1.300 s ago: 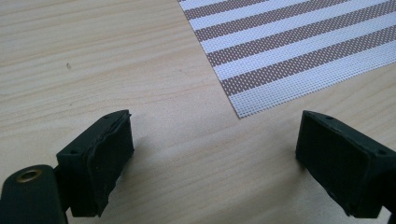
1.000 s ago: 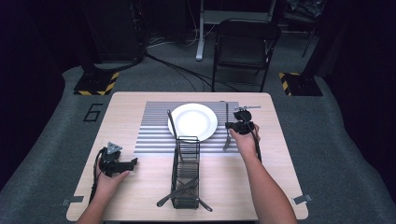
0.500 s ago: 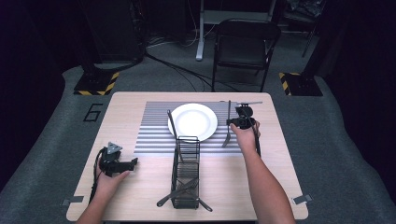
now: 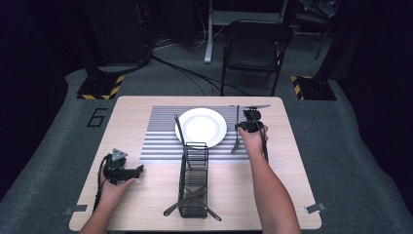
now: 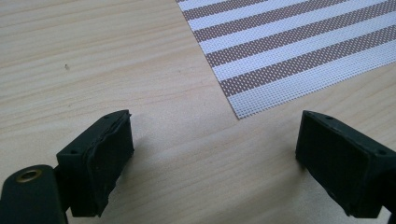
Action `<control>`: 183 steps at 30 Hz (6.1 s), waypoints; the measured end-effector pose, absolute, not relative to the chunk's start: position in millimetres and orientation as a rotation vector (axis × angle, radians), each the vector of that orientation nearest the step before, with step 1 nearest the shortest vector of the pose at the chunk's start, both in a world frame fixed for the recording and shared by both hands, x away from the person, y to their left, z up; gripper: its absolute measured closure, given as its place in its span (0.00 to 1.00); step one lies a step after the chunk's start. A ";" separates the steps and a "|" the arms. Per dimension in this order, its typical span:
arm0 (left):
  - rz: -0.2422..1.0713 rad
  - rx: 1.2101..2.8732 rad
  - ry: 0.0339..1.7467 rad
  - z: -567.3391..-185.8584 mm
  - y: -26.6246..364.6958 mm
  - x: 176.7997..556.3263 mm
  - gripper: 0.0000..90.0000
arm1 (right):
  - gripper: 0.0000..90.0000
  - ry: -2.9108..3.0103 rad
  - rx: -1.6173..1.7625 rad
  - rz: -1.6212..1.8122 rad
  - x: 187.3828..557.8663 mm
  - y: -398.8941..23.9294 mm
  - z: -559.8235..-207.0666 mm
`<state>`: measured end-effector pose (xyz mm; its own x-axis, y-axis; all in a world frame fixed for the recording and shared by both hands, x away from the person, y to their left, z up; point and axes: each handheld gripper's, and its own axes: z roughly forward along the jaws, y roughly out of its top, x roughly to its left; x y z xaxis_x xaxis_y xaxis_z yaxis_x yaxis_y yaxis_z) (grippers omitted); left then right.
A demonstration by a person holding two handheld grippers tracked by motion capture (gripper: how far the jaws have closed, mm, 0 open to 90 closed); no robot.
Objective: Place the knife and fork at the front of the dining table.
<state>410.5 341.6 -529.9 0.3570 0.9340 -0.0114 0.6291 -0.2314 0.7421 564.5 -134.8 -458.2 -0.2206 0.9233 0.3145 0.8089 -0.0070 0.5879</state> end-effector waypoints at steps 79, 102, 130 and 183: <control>0.592 1.959 1.346 -530.2 341.3 410.5 0.12 | 0.93 1.805 2.197 0.990 578.1 -133.5 -504.2; 0.593 1.959 1.345 -530.2 341.4 410.5 0.13 | 0.77 1.924 1.990 1.051 551.7 -143.1 -477.0; 0.594 1.943 1.341 -528.2 344.5 406.0 0.29 | 0.65 2.035 1.713 1.214 468.2 -149.4 -466.9; 0.448 1.845 1.153 -456.9 306.2 392.0 0.51 | 0.62 2.196 1.337 1.125 407.4 -145.7 -494.6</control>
